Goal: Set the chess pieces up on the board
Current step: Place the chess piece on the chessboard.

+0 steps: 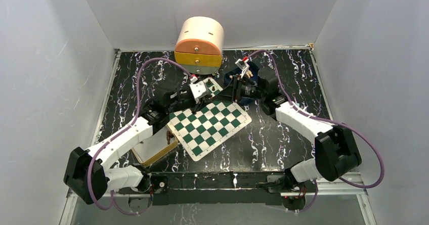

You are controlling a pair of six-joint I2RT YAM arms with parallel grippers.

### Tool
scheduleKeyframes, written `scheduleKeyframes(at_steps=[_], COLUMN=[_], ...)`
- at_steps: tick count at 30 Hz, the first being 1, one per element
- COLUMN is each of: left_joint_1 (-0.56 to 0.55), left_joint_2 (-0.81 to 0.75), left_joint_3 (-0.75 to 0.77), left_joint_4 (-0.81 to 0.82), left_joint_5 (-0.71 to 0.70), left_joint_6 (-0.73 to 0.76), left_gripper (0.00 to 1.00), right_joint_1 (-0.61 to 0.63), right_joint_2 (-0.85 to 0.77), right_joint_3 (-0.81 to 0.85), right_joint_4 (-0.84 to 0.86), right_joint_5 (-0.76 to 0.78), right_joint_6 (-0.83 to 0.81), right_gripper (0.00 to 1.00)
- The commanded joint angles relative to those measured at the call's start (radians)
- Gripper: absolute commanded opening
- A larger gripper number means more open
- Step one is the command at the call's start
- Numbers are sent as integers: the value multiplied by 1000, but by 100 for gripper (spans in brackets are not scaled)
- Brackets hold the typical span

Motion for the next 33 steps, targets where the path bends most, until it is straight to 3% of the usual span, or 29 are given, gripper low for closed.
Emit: scheduleKeyframes(at_steps=[1, 10, 14, 19, 22, 23, 24, 33], left_joint_1=[-4, -4, -4, -4, -4, -3, -3, -2], left_joint_2=[-26, -25, -29, -97, -150, -169, -188, -487], left_joint_3=[-9, -11, -12, -41, -68, -70, -77, -202], left_joint_4=[63, 59, 23, -36, -86, -118, -144, -314], left_joint_5=[22, 17, -25, -61, -116, -132, -144, -265], left_joint_6=[-53, -54, -58, -62, -49, -34, -17, 95], left_gripper=[0, 0, 28, 56, 63, 72, 89, 91], right_joint_1=[-3, -3, -2, -5, -4, -3, -3, 39], right_joint_2=[-7, -19, -17, 13, 71, 91, 115, 374], right_joint_3=[15, 0, 16, 118, 196, 222, 251, 559], right_joint_4=[102, 122, 74, -117, -230, -274, -308, -644], right_joint_5=[-20, -8, 24, 111, 155, 182, 208, 505], right_joint_6=[54, 50, 5, -142, -228, -259, -288, -539], right_gripper=[44, 15, 12, 12, 12, 12, 12, 11])
